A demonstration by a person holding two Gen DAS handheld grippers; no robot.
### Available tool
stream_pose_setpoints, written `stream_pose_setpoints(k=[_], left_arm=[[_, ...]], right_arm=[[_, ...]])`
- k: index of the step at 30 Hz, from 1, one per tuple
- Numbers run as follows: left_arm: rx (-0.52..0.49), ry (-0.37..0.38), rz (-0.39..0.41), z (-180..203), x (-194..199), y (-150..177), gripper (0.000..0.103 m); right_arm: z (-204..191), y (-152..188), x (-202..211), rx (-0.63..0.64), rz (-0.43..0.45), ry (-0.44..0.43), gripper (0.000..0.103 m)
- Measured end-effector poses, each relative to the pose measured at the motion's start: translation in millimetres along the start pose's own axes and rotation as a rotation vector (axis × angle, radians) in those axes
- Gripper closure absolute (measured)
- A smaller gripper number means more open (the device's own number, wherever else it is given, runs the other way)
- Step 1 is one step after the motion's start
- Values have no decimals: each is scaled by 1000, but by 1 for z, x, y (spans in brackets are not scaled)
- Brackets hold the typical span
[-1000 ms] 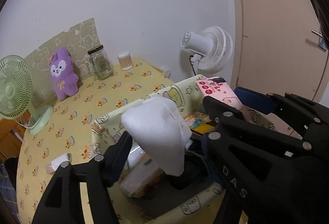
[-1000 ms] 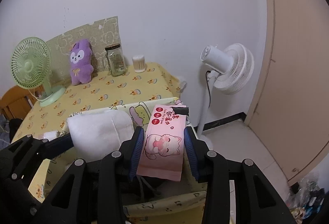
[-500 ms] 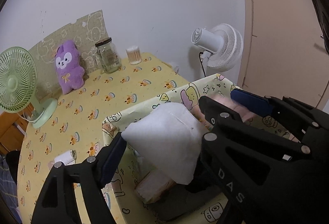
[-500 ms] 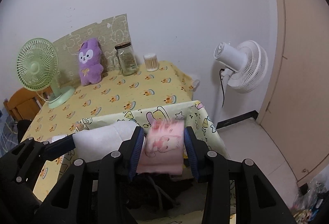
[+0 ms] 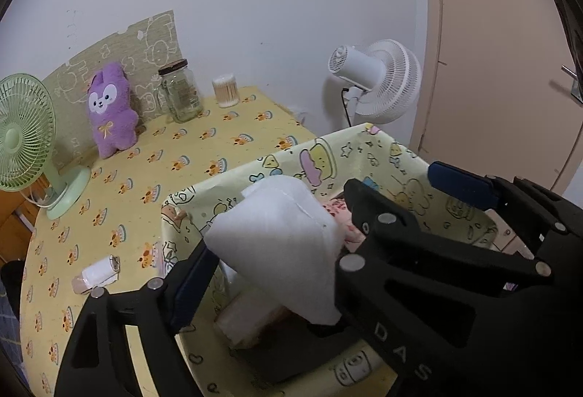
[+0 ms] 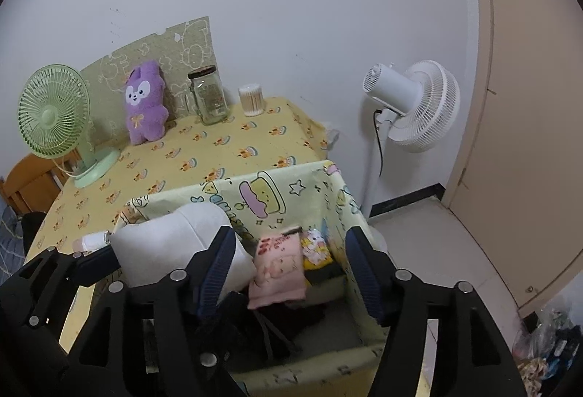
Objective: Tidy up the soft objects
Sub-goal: 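Open the right gripper to drop the pink pack into the box, then open the left gripper to drop the white tissue pack into the box, then move both grippers back toward the clear tube pack and white roll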
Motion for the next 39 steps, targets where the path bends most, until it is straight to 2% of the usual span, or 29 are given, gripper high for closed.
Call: stream_pose_setpoints(k=[5,14,22,39], left_arm=[[-9,0,22,3,14,2,12],[11,-9,69,-6,41,3,7],[25,-20,119,-19,68,9,4],[69,-71,196,-61,111,38,4]], right_arm=[[2,3,16,-4,21,22,16],[-6,2,48,-20,96,59,6],[-23,3,75,-10,154,68,3],[-77,15,109,49,205,41,4]])
Point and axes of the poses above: each gripper's, at about its wrist camera, not at the fingertips, and x roughly against the way its jaws point, z to its right, y to its underside, the point moved 2 cm from there along -x, roughly the way its jaws point, and after that the axes turned 5 degrees about -z, right-handed, at the moved point
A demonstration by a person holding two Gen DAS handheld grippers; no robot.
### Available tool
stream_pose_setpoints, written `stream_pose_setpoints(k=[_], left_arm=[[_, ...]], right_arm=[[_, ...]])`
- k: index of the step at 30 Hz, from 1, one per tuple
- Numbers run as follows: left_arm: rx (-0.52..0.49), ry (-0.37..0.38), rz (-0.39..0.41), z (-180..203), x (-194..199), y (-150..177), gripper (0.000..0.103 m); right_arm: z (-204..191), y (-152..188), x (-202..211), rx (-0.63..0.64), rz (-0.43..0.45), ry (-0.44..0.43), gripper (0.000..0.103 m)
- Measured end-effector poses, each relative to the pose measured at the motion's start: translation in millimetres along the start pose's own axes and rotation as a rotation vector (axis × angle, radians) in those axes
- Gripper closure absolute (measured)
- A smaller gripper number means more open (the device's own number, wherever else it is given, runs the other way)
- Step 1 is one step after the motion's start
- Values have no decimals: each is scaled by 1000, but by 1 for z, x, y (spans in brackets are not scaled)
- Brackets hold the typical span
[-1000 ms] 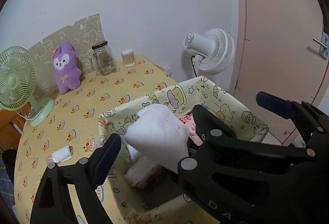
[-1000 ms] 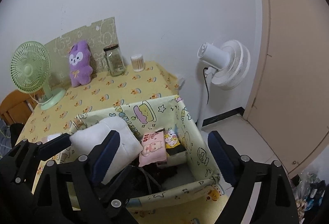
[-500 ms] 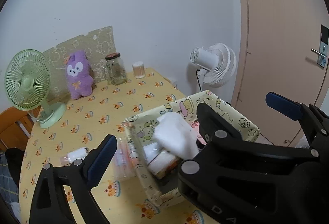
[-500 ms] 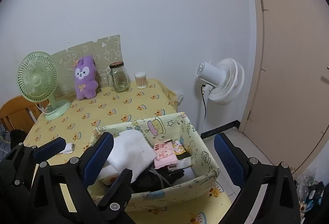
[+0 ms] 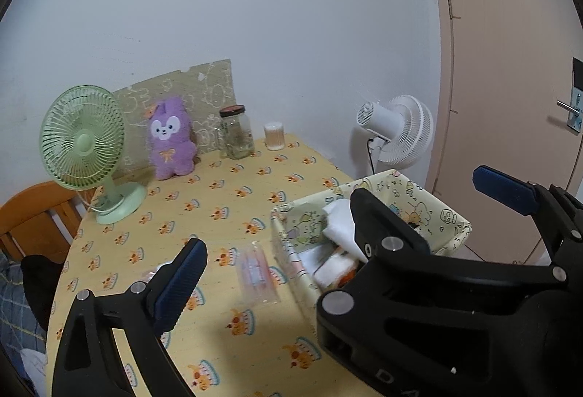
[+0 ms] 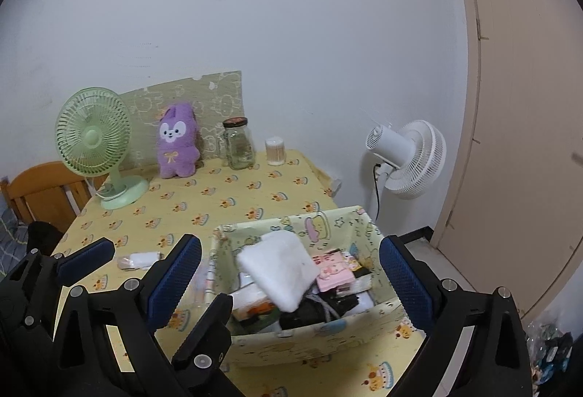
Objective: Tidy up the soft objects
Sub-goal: 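Move both grippers back toward the clear tube pack and white roll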
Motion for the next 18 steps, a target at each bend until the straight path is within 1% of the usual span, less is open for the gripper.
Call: stream_pose_setpoints(k=[6,14,18], left_arm=[[15,-22,23,-19,10,12,5],[52,-73,23,-47,13,29,7],[55,-103,13,-58,12,40,8]], right_arm=[[-22,6,7,18,14,-20,4],[-51,16,6,50,9,-45,10],[-63,24,1,37,-1,-60,11]])
Point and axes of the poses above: each gripper's, at about its wrist camera, not at the fingertips, and x roughly against the way its jaws point, z to its right, y to its underside, the point moved 2 cm from there along -x, roughly the way its jaws point, and after that the axes turned 5 degrees about -z, right-handed, at the moved point
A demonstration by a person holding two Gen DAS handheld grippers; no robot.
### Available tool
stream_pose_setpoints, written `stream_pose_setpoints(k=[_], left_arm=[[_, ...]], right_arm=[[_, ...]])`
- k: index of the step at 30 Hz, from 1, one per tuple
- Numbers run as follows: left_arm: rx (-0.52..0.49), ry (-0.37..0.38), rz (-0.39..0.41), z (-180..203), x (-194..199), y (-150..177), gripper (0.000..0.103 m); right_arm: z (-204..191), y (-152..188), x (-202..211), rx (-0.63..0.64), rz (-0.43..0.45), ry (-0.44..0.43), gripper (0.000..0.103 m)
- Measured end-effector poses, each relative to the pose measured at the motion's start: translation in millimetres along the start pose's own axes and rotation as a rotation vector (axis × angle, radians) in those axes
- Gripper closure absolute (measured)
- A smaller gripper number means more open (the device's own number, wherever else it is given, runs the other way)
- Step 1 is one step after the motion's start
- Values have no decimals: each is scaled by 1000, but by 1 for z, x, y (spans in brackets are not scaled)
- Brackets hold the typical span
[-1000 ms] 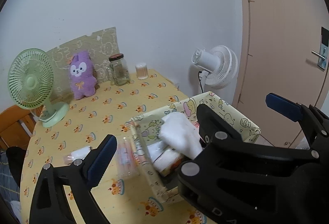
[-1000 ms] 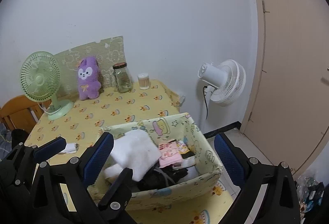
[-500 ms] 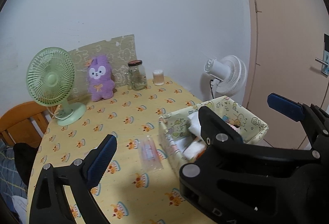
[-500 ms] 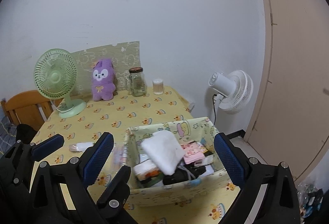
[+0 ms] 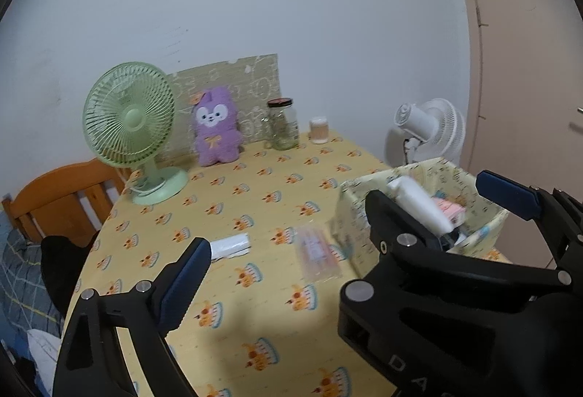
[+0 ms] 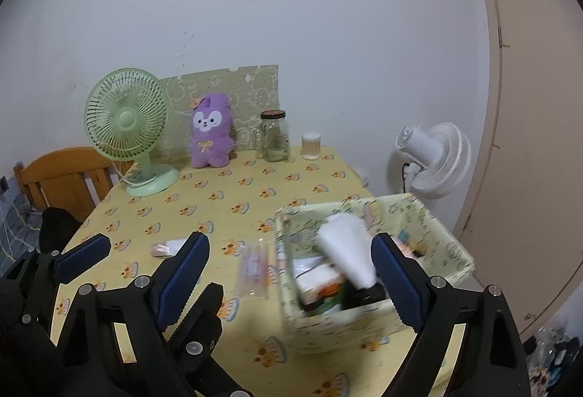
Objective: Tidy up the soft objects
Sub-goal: 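Move both grippers back toward the clear tube pack and white roll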
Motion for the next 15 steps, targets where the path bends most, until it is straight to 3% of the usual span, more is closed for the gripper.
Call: stream_pose_setpoints(k=[15], left_arm=[[41,-67,-76,-50,-26,33,10]], right_arm=[[-54,25,-34,59,-66,-42,23]])
Point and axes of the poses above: each gripper's, at about its wrist camera, not at the fingertips, and x roughly against the way its jaws point, z to its right, y to its underside, the point moved 2 cm from there along -x, roughly the way its jaws point, and after that the axes turned 5 degrees about -z, right-handed, at the moved point
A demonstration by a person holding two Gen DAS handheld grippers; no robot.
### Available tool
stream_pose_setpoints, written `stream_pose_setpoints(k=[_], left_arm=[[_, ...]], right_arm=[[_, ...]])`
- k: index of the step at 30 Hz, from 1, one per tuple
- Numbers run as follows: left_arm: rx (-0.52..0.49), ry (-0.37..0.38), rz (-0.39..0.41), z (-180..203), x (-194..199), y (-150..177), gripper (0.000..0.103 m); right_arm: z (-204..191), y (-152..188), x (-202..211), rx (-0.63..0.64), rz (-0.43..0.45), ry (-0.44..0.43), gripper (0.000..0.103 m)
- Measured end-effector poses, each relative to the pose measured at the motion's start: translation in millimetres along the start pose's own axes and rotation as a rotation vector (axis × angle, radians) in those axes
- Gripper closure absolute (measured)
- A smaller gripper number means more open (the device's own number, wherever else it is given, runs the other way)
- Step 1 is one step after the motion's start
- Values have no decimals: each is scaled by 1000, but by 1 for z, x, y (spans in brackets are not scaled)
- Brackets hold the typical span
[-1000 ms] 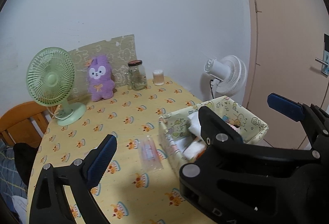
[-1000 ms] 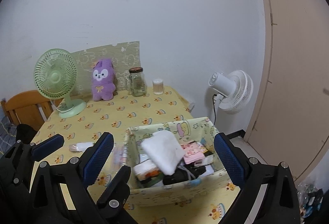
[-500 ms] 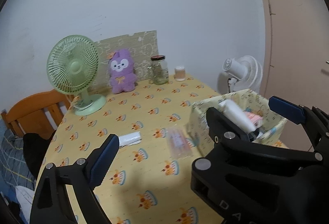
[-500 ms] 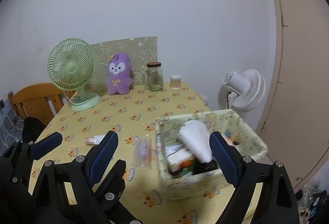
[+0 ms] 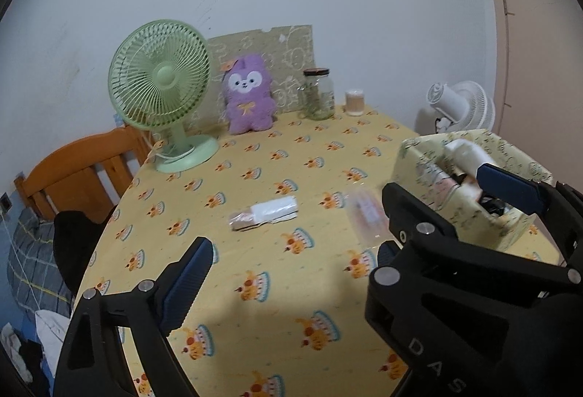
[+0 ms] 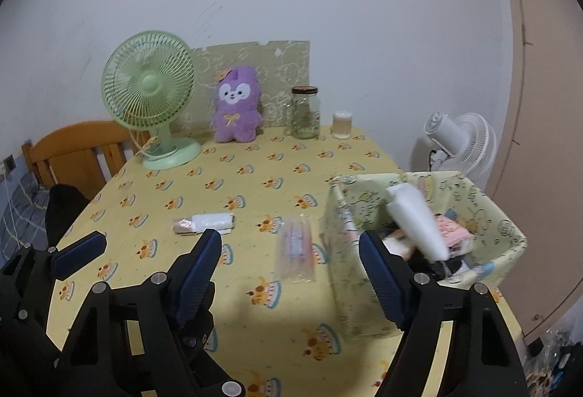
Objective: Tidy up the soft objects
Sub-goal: 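Move both grippers back toward the clear tube pack and white roll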
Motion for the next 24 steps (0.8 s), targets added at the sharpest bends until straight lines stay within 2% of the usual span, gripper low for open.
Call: stream_pose_setpoints(k=[5,15,21,24], left_arm=[[13,-4,-26,-15,-15,4,10],[21,-28,-103,-37,-60,13,10],[-21,-31,-150,-38,-87,12,10],[-40,-10,-174,-37,-100,10,10]], right_arm=[[-15,0,-15,30,-20,-9,28],[-36,6,-68,30,-120,-8,28],[-37,11,-92,8,-164,52,28],[-34,12,-103,-7,-179,81,28]])
Point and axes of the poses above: each gripper's, at about its wrist camera, not at the fingertips, and x roughly against the way its jaws point, z to its right, y to its underside, the point moved 2 cm from there along -x, roughly the way its jaws point, and after that the axes turned 5 degrees about -z, right-handed, at the moved point
